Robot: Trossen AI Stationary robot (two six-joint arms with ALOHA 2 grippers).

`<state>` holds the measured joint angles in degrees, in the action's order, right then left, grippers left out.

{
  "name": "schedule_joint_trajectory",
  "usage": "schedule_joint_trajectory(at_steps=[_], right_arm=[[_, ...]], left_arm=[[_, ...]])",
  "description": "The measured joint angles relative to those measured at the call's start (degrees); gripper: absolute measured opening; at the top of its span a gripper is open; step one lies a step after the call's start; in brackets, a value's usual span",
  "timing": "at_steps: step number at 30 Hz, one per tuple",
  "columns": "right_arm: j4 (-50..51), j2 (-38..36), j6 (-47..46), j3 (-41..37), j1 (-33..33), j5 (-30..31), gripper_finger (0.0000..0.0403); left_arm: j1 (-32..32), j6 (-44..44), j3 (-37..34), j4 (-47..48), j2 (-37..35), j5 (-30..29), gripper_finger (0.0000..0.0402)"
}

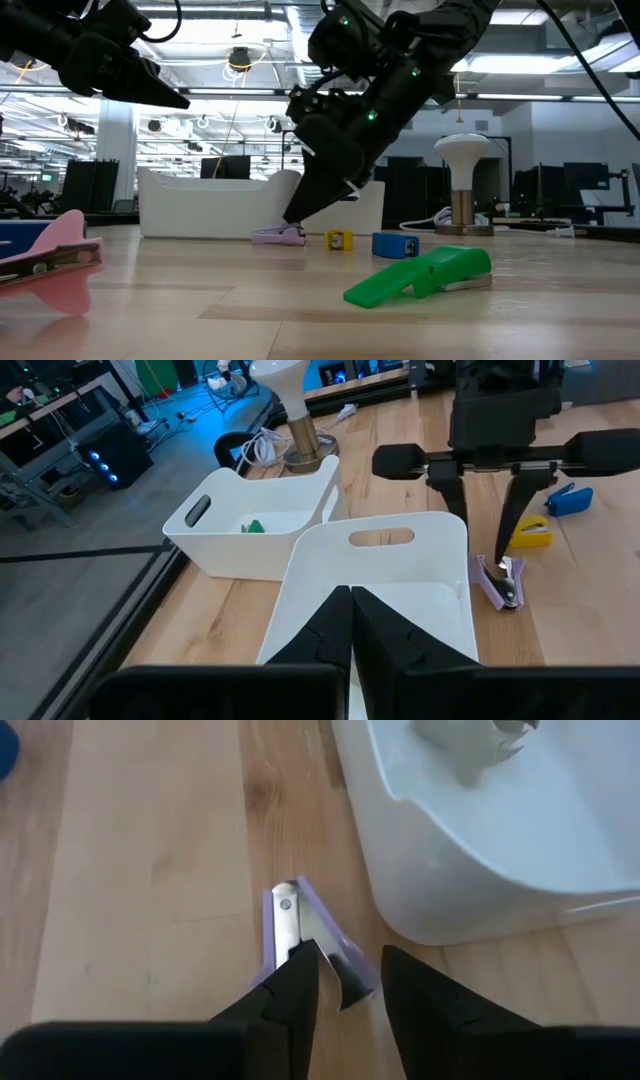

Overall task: Pick and place Stapler, Stapler remover, tape
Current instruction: Put the purple staple remover into the bottom white bin

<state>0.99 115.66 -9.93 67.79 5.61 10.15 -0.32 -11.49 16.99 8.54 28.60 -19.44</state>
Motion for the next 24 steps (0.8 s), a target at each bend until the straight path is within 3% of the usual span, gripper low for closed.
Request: schedule_joint_trajectory(at_steps=[10, 24], right_arm=[[0.33, 0.0, 0.11, 0.0, -0.71, 0.16, 0.0007], [0.36, -1.62, 1.51, -0.02, 1.46, -2.57, 0.0]], left_arm=[[0.0, 0.0, 0.0, 0.0, 0.0, 0.0, 0.0001], [0.0, 0.0, 0.02, 0.01, 0.0, 0.0, 0.0001]])
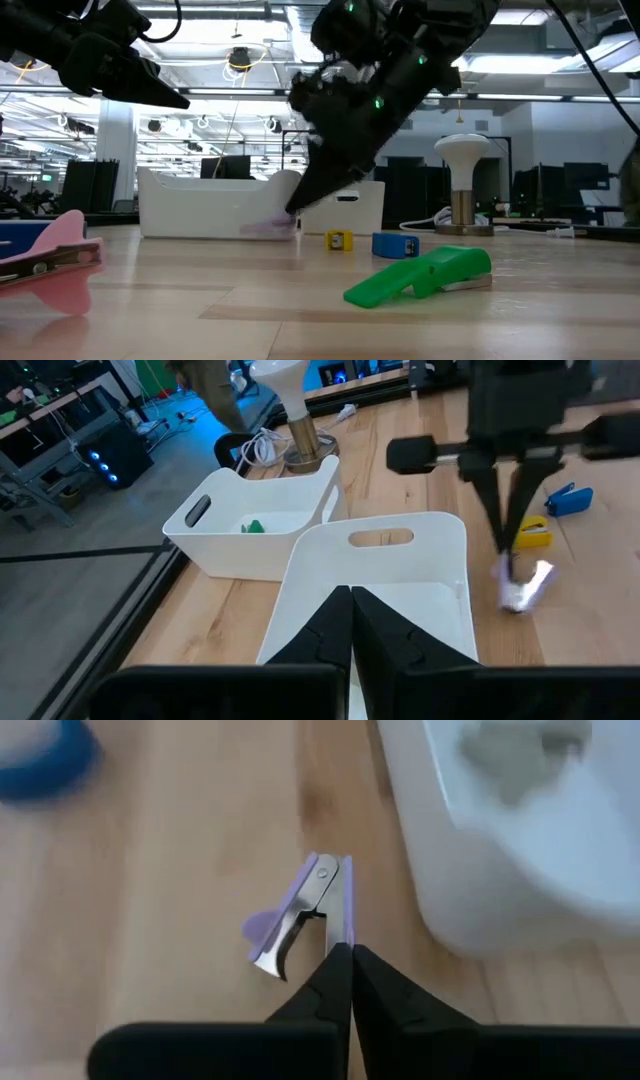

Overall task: Pick and place Stapler, Stapler remover, tape
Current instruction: Put the purple staple remover into the bottom white bin

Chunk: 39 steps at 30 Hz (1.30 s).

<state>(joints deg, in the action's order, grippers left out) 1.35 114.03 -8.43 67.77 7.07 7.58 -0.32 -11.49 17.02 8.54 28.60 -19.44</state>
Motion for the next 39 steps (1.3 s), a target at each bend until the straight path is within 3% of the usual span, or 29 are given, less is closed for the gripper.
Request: schedule_joint_trajectory(at_steps=[7, 18, 32, 39], right_arm=[[0.19, -2.5, 1.5, 3.75, 0.53, 0.12, 0.0], [12.44, -5.3, 8.64, 13.51, -3.21, 7.34, 0.0], [18.13, -4.71, 8.88, 13.97, -8.88, 6.99, 0.0], [17.71, -0.12, 8.61, 13.95, -9.07, 4.49, 0.0]], left_arm=[[0.0, 0.01, 0.0, 0.02, 0.01, 0.0, 0.0001], [0.0, 0.0, 0.02, 0.03, 0.02, 0.01, 0.0001], [0.0, 0.0, 0.02, 0.01, 0.0, 0.0, 0.0001], [0.0, 0.0, 0.02, 0.01, 0.02, 0.01, 0.0001]])
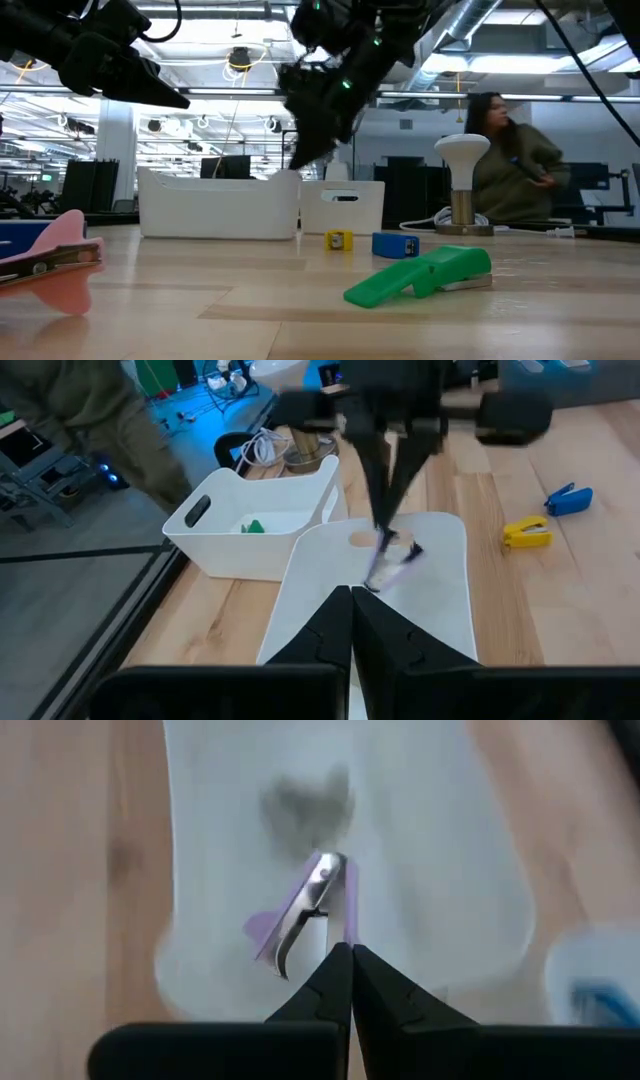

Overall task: Pick and place Stapler, Stapler remover, tape
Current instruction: Put the purple staple remover into the bottom white bin, then put the blue stapler into the top white bin

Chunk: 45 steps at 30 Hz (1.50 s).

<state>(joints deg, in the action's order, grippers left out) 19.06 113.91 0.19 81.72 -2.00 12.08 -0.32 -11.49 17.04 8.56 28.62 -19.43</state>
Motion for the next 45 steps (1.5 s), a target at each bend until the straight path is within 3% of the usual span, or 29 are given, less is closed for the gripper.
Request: schedule_joint_trajectory(at_steps=[25, 34, 40, 45], right_arm=[[-5.28, 0.89, 3.3, 0.08, -0.15, -0.07, 0.0003], [-3.93, 0.89, 3.52, 2.73, -0.15, -0.09, 0.0075], [5.73, 0.23, 3.43, 7.82, 2.04, -0.12, 0.0089], [22.49, 0.15, -4.06, 14.52, 5.77, -0.26, 0.0074]], left_arm=[[-0.04, 0.0, 0.0, -0.02, 0.0, -0.01, 0.0001], [-0.04, 0.0, 0.0, 0.0, 0.0, -0.01, 0.0001], [-0.04, 0.0, 0.0, 0.0, -0.02, 0.01, 0.0001], [-0.04, -0.01, 0.0, 0.0, 0.0, 0.0, 0.0001]])
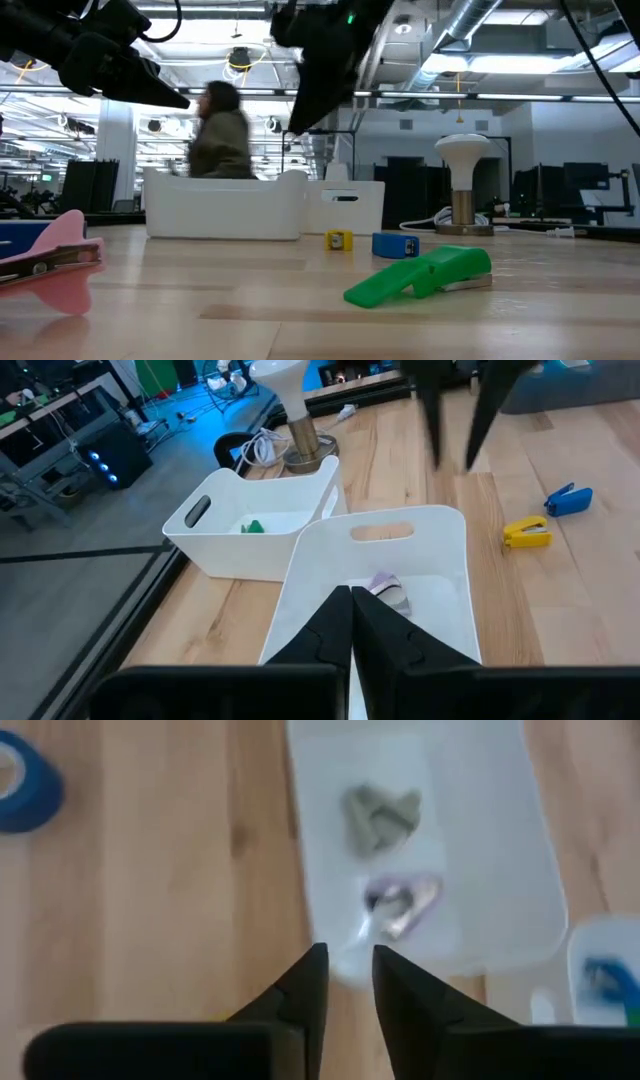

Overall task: Pick and place Stapler, Stapler remover, tape
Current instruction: Put the blue stapler into the top white bin

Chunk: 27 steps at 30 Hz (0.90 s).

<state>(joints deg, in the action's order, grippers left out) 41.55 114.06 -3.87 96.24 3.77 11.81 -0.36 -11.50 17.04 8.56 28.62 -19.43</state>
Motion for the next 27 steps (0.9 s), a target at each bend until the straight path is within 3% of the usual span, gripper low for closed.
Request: schedule_joint_trajectory(at_steps=[9, 16, 27], right_arm=[[17.18, -0.04, -15.23, 4.81, 6.05, 0.06, 0.0058], [24.02, -0.02, -39.49, 4.75, 8.39, 0.06, 0.0058], [27.94, 0.68, -55.8, 4.68, 11.65, 0.17, 0.0107]], left_arm=[[0.0, -0.15, 0.0, 0.01, -0.01, -0.01, 0.0001], [0.0, -0.16, 0.0, 0.0, -0.01, -0.01, 0.0001], [0.0, -0.16, 0.0, 0.0, -0.02, -0.01, 0.0001]])
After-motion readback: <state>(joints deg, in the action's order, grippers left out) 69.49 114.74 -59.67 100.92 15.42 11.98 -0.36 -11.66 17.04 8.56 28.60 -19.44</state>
